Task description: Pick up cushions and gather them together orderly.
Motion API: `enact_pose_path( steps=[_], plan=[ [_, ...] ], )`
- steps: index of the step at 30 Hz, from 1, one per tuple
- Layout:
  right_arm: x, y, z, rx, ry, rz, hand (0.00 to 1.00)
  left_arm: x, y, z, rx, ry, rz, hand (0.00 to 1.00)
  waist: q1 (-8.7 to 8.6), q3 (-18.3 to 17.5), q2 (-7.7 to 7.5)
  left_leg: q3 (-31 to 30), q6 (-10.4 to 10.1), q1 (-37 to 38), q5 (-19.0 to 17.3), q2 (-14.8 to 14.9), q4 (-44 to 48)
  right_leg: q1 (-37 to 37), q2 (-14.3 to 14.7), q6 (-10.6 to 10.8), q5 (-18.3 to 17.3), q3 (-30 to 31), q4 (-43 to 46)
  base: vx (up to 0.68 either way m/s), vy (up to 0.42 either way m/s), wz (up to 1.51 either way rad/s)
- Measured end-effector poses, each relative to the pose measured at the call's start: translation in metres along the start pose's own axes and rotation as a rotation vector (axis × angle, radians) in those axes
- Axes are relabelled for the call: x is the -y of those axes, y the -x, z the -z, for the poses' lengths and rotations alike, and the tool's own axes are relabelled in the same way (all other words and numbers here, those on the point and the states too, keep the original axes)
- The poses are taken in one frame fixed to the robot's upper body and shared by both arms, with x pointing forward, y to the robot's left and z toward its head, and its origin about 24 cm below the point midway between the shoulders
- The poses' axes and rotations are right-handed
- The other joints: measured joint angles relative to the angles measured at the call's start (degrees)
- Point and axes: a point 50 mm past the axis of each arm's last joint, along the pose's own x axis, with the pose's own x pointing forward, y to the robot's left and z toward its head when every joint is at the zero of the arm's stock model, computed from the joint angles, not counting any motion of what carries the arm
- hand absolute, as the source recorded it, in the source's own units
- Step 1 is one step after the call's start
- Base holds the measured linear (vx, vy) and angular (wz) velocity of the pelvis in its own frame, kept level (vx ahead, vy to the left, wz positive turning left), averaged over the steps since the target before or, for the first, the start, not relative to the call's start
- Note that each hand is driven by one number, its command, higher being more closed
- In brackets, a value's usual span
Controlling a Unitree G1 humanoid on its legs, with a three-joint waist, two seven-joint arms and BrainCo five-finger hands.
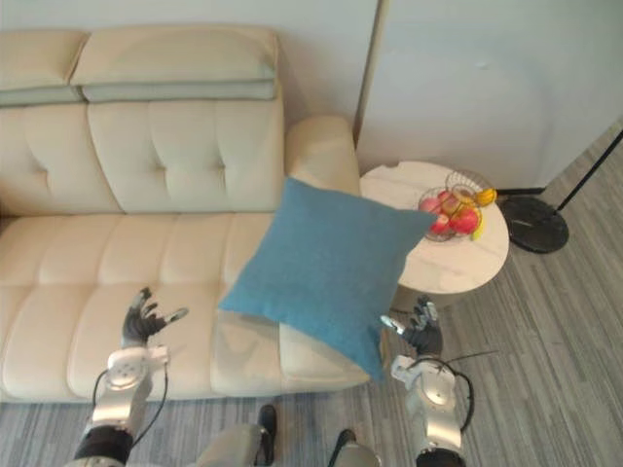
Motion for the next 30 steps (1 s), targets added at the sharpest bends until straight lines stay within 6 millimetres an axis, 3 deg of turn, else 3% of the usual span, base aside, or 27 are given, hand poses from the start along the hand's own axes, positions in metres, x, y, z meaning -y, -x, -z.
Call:
enact_pose_path(
  steps=[4, 9, 13, 21, 25, 30],
  plan=[
    [-0.008, -0.003, -0.002, 0.003, -0.037, -0.007, 0.0, 0.008, -0.009, -0.017, 0.055, 0.013, 0.005, 0.0, -0.05, 0.68, 0.07, 2.79, 0.2, -3.19, -0.45, 1.65, 2.54, -3.85, -0.43, -0.26, -1.74, 0.47, 3.59, -0.13, -0.045, 0.01],
    [-0.034, -0.021, -0.021, 0.047, -0.105, -0.049, 0.0, 0.03, -0.025, -0.059, 0.187, 0.024, 0.067, 0.0, -0.08, 2.99, -0.14, 3.03, -0.01, -9.41, 0.02, 3.33, 7.44, -10.52, -0.54, -0.72, -2.85, 0.25, 9.71, -0.06, -0.056, 0.02],
    [-0.05, -0.029, -0.036, 0.089, -0.121, -0.082, 0.0, 0.035, -0.035, -0.085, 0.262, 0.026, 0.08, 0.0, -0.06, 3.7, -0.2, 2.92, -0.24, -12.21, 0.57, 3.6, 7.65, -13.65, -0.43, -0.8, -2.86, 0.39, 10.73, -0.04, -0.053, -0.01],
    [-0.071, -0.045, -0.073, 0.188, -0.187, -0.122, 0.0, 0.039, -0.06, -0.158, 0.436, 0.018, 0.071, 0.0, -0.18, 5.96, -0.82, 3.22, -0.63, -17.01, 2.0, 5.16, 6.91, -18.59, 1.07, -1.87, -1.1, 0.51, 8.99, 0.02, -0.036, -0.08],
    [-0.078, -0.048, -0.084, 0.218, -0.196, -0.138, 0.0, 0.047, -0.064, -0.169, 0.445, 0.022, 0.087, 0.0, -0.38, 6.67, -1.97, 3.97, -0.72, -17.33, 2.37, 5.38, 6.17, -19.71, 1.31, -1.99, -0.6, 1.09, 8.41, 0.06, -0.019, -0.09],
    [-0.091, -0.052, -0.101, 0.261, -0.204, -0.163, 0.0, 0.058, -0.068, -0.158, 0.381, 0.025, 0.106, 0.0, -0.46, 7.9, -1.92, 4.68, -0.81, -19.14, 3.49, 6.54, 4.76, -21.49, 2.95, -2.26, 1.92, 1.99, 5.44, 0.0, -0.011, -0.17]
  ],
)
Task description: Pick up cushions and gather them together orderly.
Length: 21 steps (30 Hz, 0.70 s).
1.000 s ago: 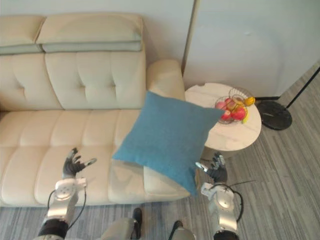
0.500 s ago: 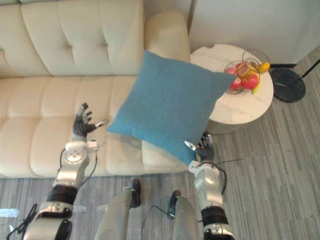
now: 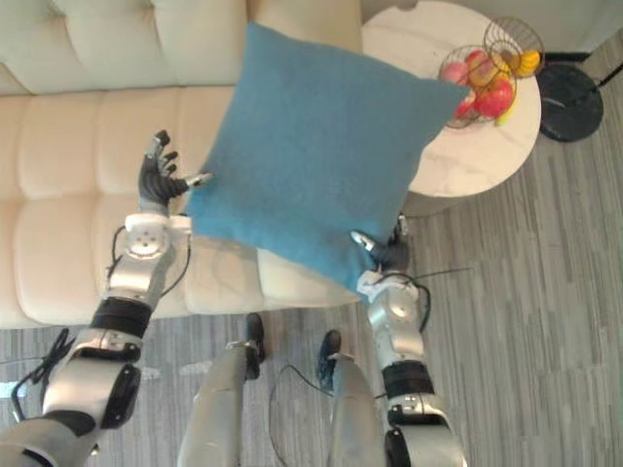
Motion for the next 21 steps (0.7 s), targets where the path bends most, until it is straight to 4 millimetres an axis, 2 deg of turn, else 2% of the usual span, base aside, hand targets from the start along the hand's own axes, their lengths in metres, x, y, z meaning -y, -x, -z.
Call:
enact_pose_path(
  steps=[2, 7, 11, 12, 16, 21],
  plan=[
    [-0.004, -0.003, -0.004, 0.015, -0.003, -0.009, 0.0, 0.006, 0.001, 0.004, -0.022, 0.013, 0.006, 0.0, 0.0, 0.55, -0.02, 0.1, 0.0, -0.68, 0.49, 0.09, -0.5, -0.79, 0.13, -0.21, 0.44, 0.12, -0.23, -0.04, -0.017, -0.07],
    [-0.021, -0.01, -0.02, 0.075, -0.015, -0.048, 0.0, 0.009, -0.005, -0.001, -0.023, 0.047, -0.026, 0.0, -0.06, 2.62, -0.06, 0.09, -0.05, -2.95, 1.55, 0.75, -0.55, -3.27, 0.86, -0.72, 1.38, 0.22, -0.29, -0.05, -0.033, -0.05],
    [-0.025, -0.011, -0.029, 0.114, -0.027, -0.06, 0.0, 0.018, -0.002, 0.003, -0.039, 0.057, -0.011, 0.0, -0.1, 3.1, -0.03, 0.0, -0.02, -3.99, 2.34, 0.6, -0.84, -4.55, 0.79, -0.81, 1.62, 0.21, 0.06, -0.02, -0.036, 0.03],
    [-0.025, -0.011, -0.03, 0.116, -0.029, -0.059, 1.0, 0.02, -0.001, 0.003, -0.042, 0.062, -0.004, 1.0, -0.09, 3.17, 0.01, 0.0, 0.0, -3.98, 2.53, 0.5, -1.17, -4.59, 0.71, -0.8, 1.62, 0.21, 0.09, -0.01, -0.021, 0.06],
    [-0.031, -0.013, -0.034, 0.132, -0.041, -0.051, 1.0, 0.032, 0.002, 0.001, -0.032, 0.069, 0.017, 1.0, -0.12, 3.19, 0.05, -0.37, 0.05, -3.81, 3.27, -0.02, -2.16, -4.65, 0.32, -0.8, 1.63, -0.08, 0.37, -0.01, -0.027, 0.07],
    [-0.03, -0.018, -0.044, 0.168, -0.031, -0.041, 1.0, 0.036, 0.003, -0.005, -0.015, 0.135, 0.013, 1.0, -0.22, 3.21, 0.07, -0.62, 0.2, -3.44, 4.05, -0.7, -2.57, -4.63, -0.2, -0.79, 1.63, -0.27, 0.86, -0.01, -0.018, 0.06]
  ],
)
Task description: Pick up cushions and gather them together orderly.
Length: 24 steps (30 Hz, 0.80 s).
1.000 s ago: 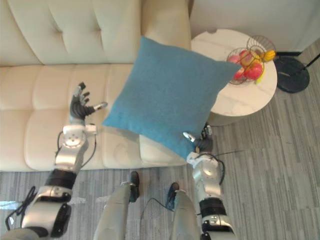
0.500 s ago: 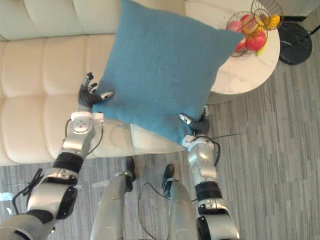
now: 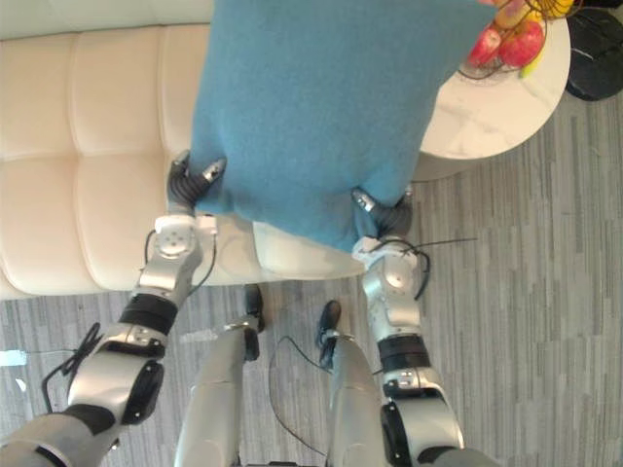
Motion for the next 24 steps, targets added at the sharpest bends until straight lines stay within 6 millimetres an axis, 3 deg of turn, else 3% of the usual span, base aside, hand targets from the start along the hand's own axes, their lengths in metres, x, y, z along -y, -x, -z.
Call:
enact_pose_path(
  steps=[4, 10, 13, 18, 24],
  plan=[
    [0.001, -0.004, -0.006, 0.019, 0.019, -0.007, 1.0, 0.005, 0.004, -0.003, 0.013, 0.059, 0.016, 1.0, -0.01, 0.16, 0.03, -0.01, 0.08, 1.78, 0.56, -0.57, -1.12, 1.25, -0.52, 0.03, -0.02, -0.12, 0.16, 0.0, -0.032, 0.05],
    [0.006, 0.001, 0.0, -0.005, 0.052, -0.01, 1.0, 0.015, 0.018, -0.009, 0.06, 0.12, 0.057, 1.0, -0.02, 0.25, 0.13, -0.2, 0.06, 6.36, 0.58, -0.77, -2.14, 6.16, -0.57, 0.2, -0.16, -0.62, -1.07, 0.01, -0.031, 0.05],
    [0.019, 0.019, 0.016, -0.058, 0.074, 0.012, 1.0, 0.027, 0.038, -0.002, 0.047, 0.21, 0.087, 1.0, 0.11, 0.25, 0.12, -0.44, 0.0, 11.17, 0.48, -1.54, -3.28, 10.91, -0.95, 0.77, -0.98, -0.61, -1.4, 0.02, -0.02, 0.11],
    [0.027, 0.057, 0.02, -0.061, 0.046, 0.016, 1.0, 0.025, 0.074, 0.011, 0.025, 0.276, 0.086, 1.0, 0.28, 0.04, 0.07, 0.04, -0.89, 15.89, -1.46, -1.84, -3.64, 15.34, -1.67, 0.75, -2.53, -0.92, -1.28, 0.0, -0.003, 0.01],
    [0.047, 0.107, 0.028, -0.11, 0.098, 0.047, 1.0, 0.027, 0.134, 0.047, -0.12, 0.303, 0.117, 1.0, -0.04, -5.9, 0.15, -0.59, -0.81, 21.89, -1.55, -2.79, -6.1, 22.13, -1.92, 1.45, -3.25, -2.0, -4.02, 0.09, -0.008, 0.09]
  ],
)
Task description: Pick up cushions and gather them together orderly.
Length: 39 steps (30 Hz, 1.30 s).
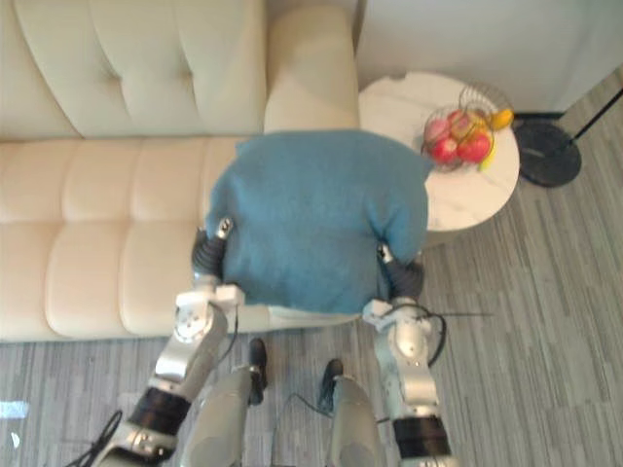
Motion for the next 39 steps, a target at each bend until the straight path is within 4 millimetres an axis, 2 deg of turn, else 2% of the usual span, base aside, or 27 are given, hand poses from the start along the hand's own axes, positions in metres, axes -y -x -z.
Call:
enact_pose_path(
  steps=[4, 9, 14, 17, 18, 19, 20, 21, 22, 23, 24, 26, 27, 28, 29, 30, 31, 32, 34, 35, 36, 37, 38, 39],
  plan=[
    [0.009, 0.023, 0.006, -0.033, 0.043, 0.008, 1.0, -0.006, 0.028, 0.017, -0.077, 0.012, 0.008, 1.0, -0.05, -3.59, 0.1, -0.71, -0.02, 4.62, -0.01, -1.05, -2.71, 4.33, 0.21, 0.84, -0.64, 1.53, -1.47, 0.12, -0.017, 0.14],
    [0.015, 0.043, 0.018, -0.097, 0.085, 0.002, 1.0, -0.014, 0.058, 0.034, -0.165, 0.047, -0.021, 1.0, 0.36, -8.05, 1.54, -1.64, -0.33, 10.1, -0.19, -1.69, -5.81, 10.54, 0.52, 1.1, -0.87, 1.36, -4.73, 0.04, -0.009, 0.05],
    [0.015, 0.048, 0.02, -0.113, 0.087, -0.002, 1.0, -0.016, 0.065, 0.035, -0.183, 0.073, -0.025, 1.0, 0.46, -8.39, 2.03, -5.78, -1.05, 9.58, 1.12, -2.34, -5.27, 12.56, 0.63, 0.48, -1.72, -1.76, -4.11, -0.04, -0.051, 0.44],
    [0.012, 0.042, 0.01, -0.062, 0.095, -0.01, 1.0, -0.013, 0.062, 0.027, -0.15, 0.095, -0.016, 1.0, 0.25, -8.79, 2.39, -10.2, -2.15, 4.56, 3.31, -3.79, -6.27, 8.18, -0.5, -0.87, -3.67, -5.0, 0.13, -0.14, -0.088, 0.98],
    [0.012, 0.036, 0.005, -0.03, 0.119, -0.005, 1.0, -0.01, 0.06, 0.026, -0.144, 0.109, -0.006, 1.0, 0.25, -9.17, 2.47, -5.09, -0.74, 3.26, 2.26, -2.07, -7.29, 7.25, -2.6, -1.64, -3.01, -9.4, -0.89, -0.21, -0.043, 1.15],
    [0.013, 0.034, 0.004, -0.022, 0.125, -0.001, 1.0, -0.008, 0.059, 0.026, -0.142, 0.111, 0.001, 1.0, -0.17, -9.18, 2.51, -2.98, 0.63, 2.29, 0.96, -0.84, -4.95, 7.24, -2.99, -1.75, -2.8, -10.28, -1.0, -0.23, -0.023, 1.08],
    [0.013, 0.031, 0.002, -0.011, 0.125, 0.012, 1.0, -0.006, 0.059, 0.026, -0.143, 0.113, 0.012, 1.0, -0.21, -9.24, 2.62, 2.44, 2.31, 1.19, -1.19, 1.81, 1.31, 7.53, -3.85, -2.03, -2.45, -12.1, -1.17, -0.12, 0.003, 0.88],
    [0.014, 0.031, 0.002, -0.01, 0.127, 0.019, 1.0, -0.005, 0.059, 0.029, -0.158, 0.118, 0.013, 1.0, -0.46, -9.35, 2.71, 8.29, 2.9, 2.28, -2.74, 5.44, 6.53, 8.98, -5.03, -2.12, -2.1, -14.49, -1.78, -0.12, 0.02, 1.29],
    [0.019, 0.03, 0.003, -0.017, 0.143, 0.028, 1.0, -0.004, 0.06, 0.039, -0.194, 0.117, 0.018, 1.0, -1.76, -10.07, 2.99, 14.05, 2.99, 5.05, -4.45, 9.43, 9.37, 11.24, -5.85, -1.21, -0.73, -17.83, -4.39, -0.05, 0.023, 1.03],
    [0.019, 0.03, 0.003, -0.017, 0.146, 0.028, 1.0, -0.003, 0.06, 0.04, -0.198, 0.115, 0.019, 1.0, -1.9, -10.25, 3.15, 14.7, 3.01, 5.28, -4.7, 9.84, 9.45, 11.44, -5.92, -1.03, -0.47, -18.1, -4.79, -0.02, 0.081, 1.07],
    [0.024, 0.025, 0.005, -0.018, 0.175, 0.026, 1.0, -0.001, 0.061, 0.048, -0.23, 0.11, 0.026, 1.0, -3.05, -11.49, 4.47, 19.8, 2.35, 7.91, -5.83, 13.08, 8.93, 12.69, -6.22, -0.01, 1.6, -20.4, -7.65, 0.01, 0.152, 0.75],
    [0.036, 0.018, 0.008, -0.033, 0.227, 0.053, 1.0, 0.008, 0.06, 0.059, -0.274, 0.116, 0.056, 1.0, -3.63, -12.64, 6.16, 23.21, 0.95, 11.33, -5.96, 15.09, 5.1, 13.14, -6.88, 2.01, 5.04, -22.66, -10.79, 0.01, 0.354, 0.82],
    [0.042, 0.017, 0.012, -0.05, 0.243, 0.071, 1.0, 0.011, 0.06, 0.063, -0.292, 0.114, 0.069, 1.0, -3.79, -12.94, 6.73, 23.0, -0.16, 12.77, -3.95, 14.9, 1.58, 13.83, -6.82, 3.22, 6.52, -23.79, -12.26, 0.01, 0.307, 0.57],
    [0.044, 0.017, 0.014, -0.061, 0.256, 0.078, 1.0, 0.012, 0.061, 0.065, -0.302, 0.113, 0.071, 1.0, -3.82, -13.26, 7.12, 22.3, -3.25, 13.72, -4.03, 14.41, -0.44, 13.95, -6.76, 3.86, 7.28, -24.23, -12.92, 0.02, 0.328, 0.56],
    [0.044, 0.017, 0.023, -0.097, 0.261, 0.092, 1.0, 0.008, 0.062, 0.07, -0.324, 0.091, 0.075, 1.0, -3.83, -13.07, 6.05, 21.32, -5.49, 13.73, -4.35, 12.21, -1.65, 14.66, -7.93, 4.72, 9.65, -24.14, -14.71, 0.01, 0.449, 0.54],
    [0.043, 0.02, 0.031, -0.138, 0.257, 0.095, 1.0, -0.001, 0.065, 0.075, -0.355, 0.057, 0.071, 1.0, -3.9, -12.37, 4.41, 19.9, -3.83, 13.54, -5.33, 10.22, -0.63, 15.91, -9.41, 5.1, 11.83, -23.53, -15.77, 0.01, 0.541, 0.53],
    [0.042, 0.021, 0.035, -0.154, 0.251, 0.093, 1.0, -0.005, 0.068, 0.077, -0.368, 0.044, 0.067, 1.0, -3.89, -12.21, 3.78, 19.5, -3.09, 13.45, -5.77, 9.61, 0.08, 16.26, -10.22, 5.25, 12.21, -23.33, -15.56, 0.02, 0.531, 0.7],
    [0.037, 0.026, 0.043, -0.196, 0.236, 0.085, 1.0, -0.014, 0.073, 0.08, -0.397, 0.018, 0.055, 1.0, -3.85, -12.14, 2.64, 17.35, -0.92, 12.23, -7.72, 7.86, 3.09, 16.77, -12.62, 5.3, 13.36, -22.48, -13.5, 0.03, 0.408, 0.59],
    [0.036, 0.026, 0.044, -0.205, 0.237, 0.072, 1.0, -0.018, 0.075, 0.081, -0.403, 0.016, 0.037, 1.0, -3.18, -11.99, 2.7, 16.37, -0.43, 11.95, -9.42, 6.61, 3.7, 15.01, -14.19, 3.77, 14.65, -19.52, -9.33, 0.03, 0.382, 0.38],
    [0.034, 0.026, 0.046, -0.211, 0.235, 0.058, 1.0, -0.022, 0.076, 0.081, -0.405, 0.013, 0.026, 1.0, -2.95, -11.71, 2.8, 15.36, 0.35, 11.87, -10.06, 5.86, 3.6, 12.23, -15.21, 1.65, 15.29, -15.47, -4.61, 0.03, 0.251, 0.54],
    [0.031, 0.027, 0.05, -0.227, 0.225, 0.045, 1.0, -0.027, 0.074, 0.078, -0.392, 0.008, 0.015, 1.0, -3.59, -11.1, 2.59, 12.86, 1.07, 12.02, -10.69, 5.27, 2.14, 7.62, -12.08, -0.89, 8.85, -5.23, 3.57, 0.03, 0.18, 0.62],
    [0.03, 0.027, 0.05, -0.228, 0.222, 0.042, 1.0, -0.027, 0.073, 0.077, -0.385, 0.008, 0.013, 1.0, -3.82, -10.89, 2.45, 12.13, 1.69, 12.12, -11.07, 4.94, 1.63, 6.69, -10.33, -0.41, 7.39, -2.65, 4.88, 0.05, 0.09, 0.74],
    [0.027, 0.028, 0.051, -0.229, 0.211, 0.04, 1.0, -0.028, 0.072, 0.074, -0.375, 0.005, 0.016, 1.0, -4.06, -10.46, 1.95, 11.42, 1.35, 13.09, -10.6, 4.02, -0.03, 4.66, -5.73, 0.92, 4.13, 2.9, 6.23, 0.07, 0.069, 0.46],
    [0.026, 0.027, 0.05, -0.227, 0.205, 0.037, 1.0, -0.028, 0.072, 0.073, -0.37, 0.003, 0.019, 1.0, -4.14, -10.01, 1.58, 11.19, 1.22, 14.68, -10.02, 2.66, -2.26, 2.93, -1.39, 1.12, 2.09, 7.0, 5.53, 0.11, 0.056, 0.59]
  ],
)
